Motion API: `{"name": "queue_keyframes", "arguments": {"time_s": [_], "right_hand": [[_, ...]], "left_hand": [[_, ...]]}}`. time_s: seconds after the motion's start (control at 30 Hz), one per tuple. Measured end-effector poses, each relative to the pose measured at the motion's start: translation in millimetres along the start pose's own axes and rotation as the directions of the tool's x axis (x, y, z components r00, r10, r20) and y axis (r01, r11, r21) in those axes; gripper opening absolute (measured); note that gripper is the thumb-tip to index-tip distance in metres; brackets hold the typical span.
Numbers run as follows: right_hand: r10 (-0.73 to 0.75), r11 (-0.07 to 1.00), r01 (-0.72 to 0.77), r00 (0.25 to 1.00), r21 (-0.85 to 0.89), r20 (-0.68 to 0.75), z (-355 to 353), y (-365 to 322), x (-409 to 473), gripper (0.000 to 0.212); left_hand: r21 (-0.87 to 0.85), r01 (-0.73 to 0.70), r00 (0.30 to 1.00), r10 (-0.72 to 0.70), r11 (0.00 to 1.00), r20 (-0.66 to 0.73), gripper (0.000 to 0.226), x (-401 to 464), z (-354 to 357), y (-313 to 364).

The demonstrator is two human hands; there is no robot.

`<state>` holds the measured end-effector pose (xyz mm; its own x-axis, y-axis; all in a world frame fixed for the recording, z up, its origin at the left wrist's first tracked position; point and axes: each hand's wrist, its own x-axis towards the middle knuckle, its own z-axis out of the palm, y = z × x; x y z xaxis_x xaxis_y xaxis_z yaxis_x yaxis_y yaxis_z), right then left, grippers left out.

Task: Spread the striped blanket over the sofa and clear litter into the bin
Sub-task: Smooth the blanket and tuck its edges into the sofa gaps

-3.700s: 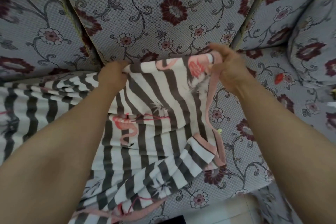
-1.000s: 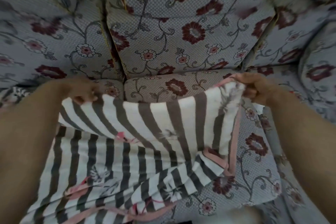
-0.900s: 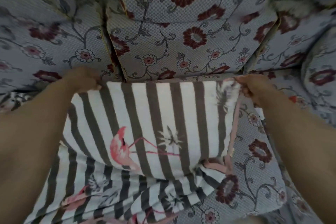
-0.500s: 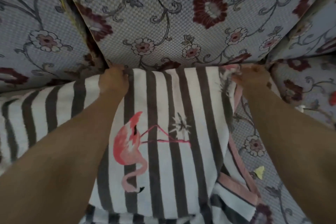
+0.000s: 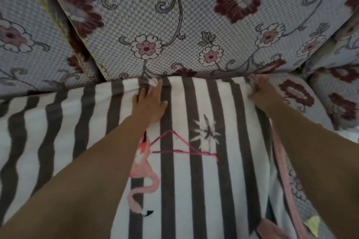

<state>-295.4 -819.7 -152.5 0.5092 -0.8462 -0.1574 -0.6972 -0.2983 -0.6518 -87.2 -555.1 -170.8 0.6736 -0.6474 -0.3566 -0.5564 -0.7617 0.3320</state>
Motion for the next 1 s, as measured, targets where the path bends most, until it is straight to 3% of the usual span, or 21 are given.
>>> {"name": "queue_keyframes", "arguments": {"time_s": [0.07,0.1,0.2,0.27,0.37,0.47,0.57,0.6,0.67,0.73,0.87,0.93,1.0], "right_hand": [[0.000,0.974,-0.028,0.992,-0.225,-0.125,-3,2,4,0.036],[0.007,0.967,-0.060,0.977,-0.246,-0.211,-6,0,1,0.041],[0.074,0.985,-0.130,0.912,-0.114,-0.403,-15,-4,-9,0.054],[0.189,0.964,-0.240,0.921,-0.114,-0.341,-19,-3,-9,0.053],[0.311,0.937,-0.336,0.926,-0.090,-0.214,-19,4,-4,0.034],[0.345,0.927,-0.367,0.915,-0.075,-0.209,-17,17,7,0.043],[0.319,0.946,-0.297,0.927,0.134,-0.199,-16,26,16,0.014],[0.327,0.931,-0.283,0.927,0.231,-0.184,-17,27,17,0.021],[0.335,0.883,-0.288,0.940,0.372,-0.067,-22,31,20,0.029],[0.331,0.842,-0.341,0.938,0.418,0.099,-27,24,22,0.025],[0.318,0.836,-0.439,0.876,0.329,0.362,-34,6,29,0.009],[0.272,0.824,-0.407,0.894,0.394,0.356,-44,3,37,0.011],[0.304,0.804,-0.330,0.943,0.494,0.136,-54,3,46,0.014]], "left_hand": [[0.046,-0.012,1.000,0.013,0.999,-0.021,0.064,2,0,0],[0.071,-0.026,0.999,0.029,0.997,-0.042,0.062,-2,1,2],[0.139,-0.134,0.984,0.148,0.981,-0.098,0.058,-13,5,21],[0.144,-0.228,0.968,0.240,0.963,-0.072,0.058,-16,11,43],[0.101,-0.308,0.950,0.312,0.946,-0.026,0.057,-8,22,77],[0.080,-0.318,0.948,0.319,0.945,0.001,0.057,5,33,98],[0.129,-0.298,0.954,0.301,0.946,-0.002,0.057,18,42,103],[0.136,-0.292,0.955,0.296,0.947,-0.008,0.057,20,44,103],[0.143,-0.288,0.956,0.293,0.947,-0.018,0.057,24,48,106],[0.138,-0.277,0.958,0.284,0.951,-0.030,0.057,26,47,108],[0.129,-0.286,0.954,0.295,0.949,-0.052,0.059,30,44,118],[0.147,-0.315,0.943,0.326,0.938,-0.064,0.060,33,44,121],[0.166,-0.342,0.924,0.363,0.925,-0.118,0.061,35,43,125]]}}
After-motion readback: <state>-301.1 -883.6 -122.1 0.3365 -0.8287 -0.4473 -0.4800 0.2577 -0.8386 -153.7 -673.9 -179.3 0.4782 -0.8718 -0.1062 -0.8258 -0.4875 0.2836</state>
